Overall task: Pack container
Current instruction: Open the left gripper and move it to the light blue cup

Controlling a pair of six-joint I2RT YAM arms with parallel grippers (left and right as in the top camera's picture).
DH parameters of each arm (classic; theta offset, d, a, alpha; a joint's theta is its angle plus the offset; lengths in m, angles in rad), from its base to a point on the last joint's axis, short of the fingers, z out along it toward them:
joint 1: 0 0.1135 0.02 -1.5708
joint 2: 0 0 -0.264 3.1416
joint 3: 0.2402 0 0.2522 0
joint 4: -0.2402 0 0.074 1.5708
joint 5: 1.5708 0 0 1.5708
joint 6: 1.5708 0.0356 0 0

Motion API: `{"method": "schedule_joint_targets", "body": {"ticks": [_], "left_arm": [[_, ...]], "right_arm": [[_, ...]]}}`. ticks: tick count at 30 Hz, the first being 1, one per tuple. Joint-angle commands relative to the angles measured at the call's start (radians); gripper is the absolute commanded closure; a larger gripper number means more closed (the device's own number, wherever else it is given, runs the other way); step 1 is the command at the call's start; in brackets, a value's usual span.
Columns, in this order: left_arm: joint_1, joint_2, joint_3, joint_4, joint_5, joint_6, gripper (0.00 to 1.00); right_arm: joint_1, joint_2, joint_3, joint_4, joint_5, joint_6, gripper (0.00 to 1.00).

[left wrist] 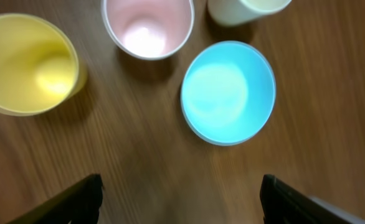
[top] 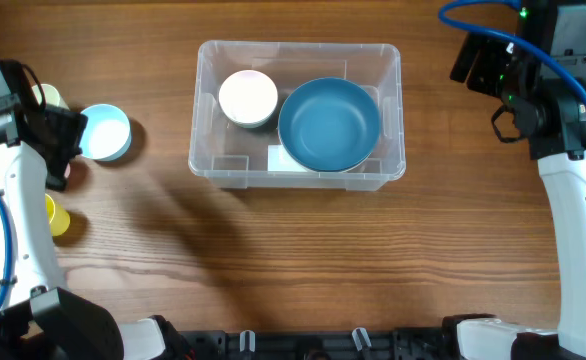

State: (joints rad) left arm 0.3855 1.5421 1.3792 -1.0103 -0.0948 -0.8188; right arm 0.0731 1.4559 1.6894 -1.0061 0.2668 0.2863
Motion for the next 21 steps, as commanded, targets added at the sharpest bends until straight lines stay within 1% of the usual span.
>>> {"method": "schedule_joint_targets", "body": {"ticks": [1, 6, 9, 15, 17, 21], "left_arm": [[0.003, 0.012, -0.138, 0.127, 0.087, -0.043, 0.18], [0.001, 0.012, -0.269, 0.289, 0.106, -0.133, 0.22], [0.001, 0.019, -0.301, 0.366, 0.105, -0.133, 0.22], [0.001, 0.110, -0.301, 0.408, 0.105, -0.144, 0.24], [0.001, 0.161, -0.301, 0.422, 0.105, -0.179, 0.25], [0.001, 0.222, -0.301, 0.455, 0.105, -0.185, 0.30]], "right_arm": [[-0.002, 0.011, 0.014, 0.003, 0.013, 0.003, 0.00], [-0.001, 0.013, 0.014, 0.003, 0.013, 0.004, 0.00], [-0.002, 0.013, 0.014, 0.003, 0.013, 0.003, 0.00], [-0.002, 0.013, 0.014, 0.003, 0.013, 0.003, 0.00], [-0.002, 0.013, 0.014, 0.003, 0.013, 0.003, 0.01], [-0.002, 0.013, 0.014, 0.003, 0.013, 0.003, 0.00]]}}
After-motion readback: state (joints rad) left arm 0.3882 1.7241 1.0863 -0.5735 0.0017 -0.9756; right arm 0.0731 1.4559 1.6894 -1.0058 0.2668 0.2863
